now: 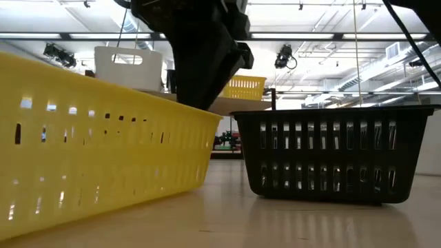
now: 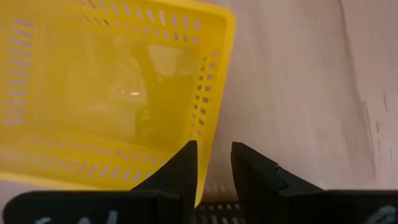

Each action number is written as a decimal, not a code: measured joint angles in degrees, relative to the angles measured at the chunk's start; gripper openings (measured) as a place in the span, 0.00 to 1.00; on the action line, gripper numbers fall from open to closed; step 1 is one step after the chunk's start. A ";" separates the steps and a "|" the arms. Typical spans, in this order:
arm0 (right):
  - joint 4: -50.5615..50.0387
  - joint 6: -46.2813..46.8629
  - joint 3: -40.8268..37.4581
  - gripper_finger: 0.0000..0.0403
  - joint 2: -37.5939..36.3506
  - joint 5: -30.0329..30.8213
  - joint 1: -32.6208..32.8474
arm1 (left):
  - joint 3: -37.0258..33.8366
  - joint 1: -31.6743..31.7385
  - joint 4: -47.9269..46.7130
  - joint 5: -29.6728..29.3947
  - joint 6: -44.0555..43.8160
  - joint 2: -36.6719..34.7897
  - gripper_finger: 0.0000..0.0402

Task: Stack baskets on shelf by color
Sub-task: Stack the bottom yellow bin on top of the other yellow bin on the shelf

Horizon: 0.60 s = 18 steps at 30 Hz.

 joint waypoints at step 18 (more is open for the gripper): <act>14.25 -9.47 0.29 0.26 -0.05 -3.19 2.71 | 0.00 0.03 0.01 -0.15 -0.47 1.71 0.30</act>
